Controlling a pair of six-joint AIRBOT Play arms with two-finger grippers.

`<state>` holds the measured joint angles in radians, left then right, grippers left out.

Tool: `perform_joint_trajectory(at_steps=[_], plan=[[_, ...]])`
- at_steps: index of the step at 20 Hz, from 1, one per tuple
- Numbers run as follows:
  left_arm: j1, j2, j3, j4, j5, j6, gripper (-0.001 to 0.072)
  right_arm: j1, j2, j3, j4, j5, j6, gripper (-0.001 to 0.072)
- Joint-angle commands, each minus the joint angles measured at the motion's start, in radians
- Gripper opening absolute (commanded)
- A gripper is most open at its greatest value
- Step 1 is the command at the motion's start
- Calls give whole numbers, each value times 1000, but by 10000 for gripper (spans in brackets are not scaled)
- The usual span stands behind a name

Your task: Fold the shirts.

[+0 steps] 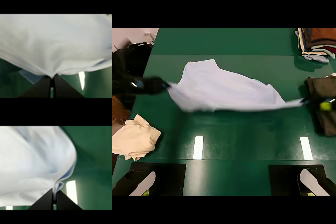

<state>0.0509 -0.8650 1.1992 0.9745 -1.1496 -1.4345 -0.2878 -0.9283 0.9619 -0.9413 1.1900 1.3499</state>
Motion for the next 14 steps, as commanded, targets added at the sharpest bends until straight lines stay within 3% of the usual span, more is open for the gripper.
perform_joint_trajectory(at_steps=[1,5,8,11,14], plan=[[1,30,394,41,-59,-2,21,-28,154,319,-4,2,-1,18],[1,30,853,69,-23,-10,20,-54,220,677,-68,-37,0,17],[1,31,1043,84,24,-33,19,-99,230,867,-134,-4,6,17],[1,31,1066,91,46,-41,19,-151,206,983,-132,39,13,17],[1,31,938,95,27,-59,19,-156,111,1075,-130,140,43,17]])
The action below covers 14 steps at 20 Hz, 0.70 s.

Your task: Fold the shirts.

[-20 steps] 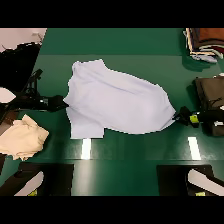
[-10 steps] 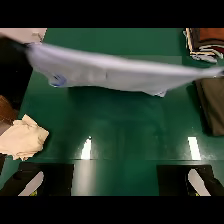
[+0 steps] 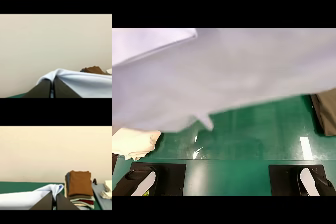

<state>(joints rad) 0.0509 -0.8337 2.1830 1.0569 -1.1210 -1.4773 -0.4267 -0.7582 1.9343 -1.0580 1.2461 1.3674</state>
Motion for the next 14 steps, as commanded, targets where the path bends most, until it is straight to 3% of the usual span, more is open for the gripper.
perform_joint_trajectory(at_steps=[1,8,14], plan=[[1,-1,-119,11,-16,-16,20,-18,-100,116,-5,126,34,17],[0,-187,-554,9,-129,-7,20,55,-350,-188,-18,276,46,17],[0,-542,-669,9,-89,19,21,245,-624,-462,-122,130,76,17]])
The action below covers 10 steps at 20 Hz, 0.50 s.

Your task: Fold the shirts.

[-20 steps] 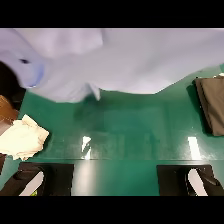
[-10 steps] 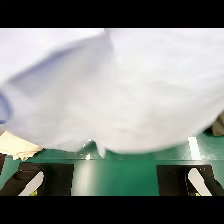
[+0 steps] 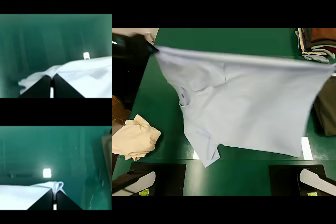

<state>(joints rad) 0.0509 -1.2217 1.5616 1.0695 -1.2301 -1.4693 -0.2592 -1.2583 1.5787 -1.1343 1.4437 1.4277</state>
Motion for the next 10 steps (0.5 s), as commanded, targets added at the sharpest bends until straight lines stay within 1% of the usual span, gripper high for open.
perform_joint_trajectory(at_steps=[1,2,4,5,8,10], plan=[[0,-220,-48,-4,63,12,21,99,-179,-108,-44,-108,16,17],[1,-276,-48,-7,122,25,21,116,-230,-94,-43,-148,16,17],[1,-367,-45,-50,264,78,21,147,-325,-22,-41,-222,16,17],[1,-399,-32,-64,310,92,21,159,-366,28,-39,-254,16,17],[1,-436,-6,-67,415,91,21,183,-443,156,-39,-314,15,17],[1,-436,-5,-68,430,90,21,187,-459,207,-47,-324,15,17]])
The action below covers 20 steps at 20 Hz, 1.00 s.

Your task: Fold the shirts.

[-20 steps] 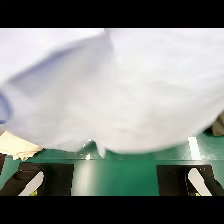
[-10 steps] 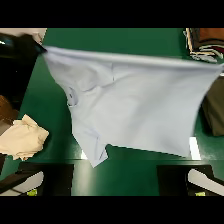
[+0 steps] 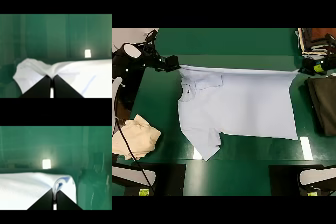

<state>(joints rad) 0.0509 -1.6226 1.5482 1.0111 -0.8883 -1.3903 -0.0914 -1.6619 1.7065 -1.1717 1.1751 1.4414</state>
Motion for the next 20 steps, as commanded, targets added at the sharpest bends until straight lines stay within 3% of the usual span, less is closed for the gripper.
perform_joint_trajectory(at_steps=[1,4,7,12,13,14,15,16,17,20], plan=[[1,-35,8,-8,63,12,21,19,-54,85,-10,-53,1,17],[-2,-35,8,-2,-82,82,21,16,-23,26,-64,-8,1,17],[-2,-35,-31,25,-189,89,20,20,36,-135,-110,-11,1,16],[-2,-35,-212,24,-175,74,23,21,107,-371,-102,-67,2,18],[-1,-35,-233,26,-173,46,59,21,120,-397,-101,-78,2,19],[-1,-35,-242,26,-169,22,378,20,132,-415,-93,-81,3,44],[-1,-32,-241,26,-171,-11,630,18,143,-424,-72,-80,3,250],[2,-21,-241,27,-184,-33,580,10,156,-424,-57,-68,3,386],[7,-1,-240,31,-205,-34,543,-2,178,-423,-51,-47,10,385],[5,126,-266,175,-304,-54,540,-38,273,-426,-58,26,9,385]])
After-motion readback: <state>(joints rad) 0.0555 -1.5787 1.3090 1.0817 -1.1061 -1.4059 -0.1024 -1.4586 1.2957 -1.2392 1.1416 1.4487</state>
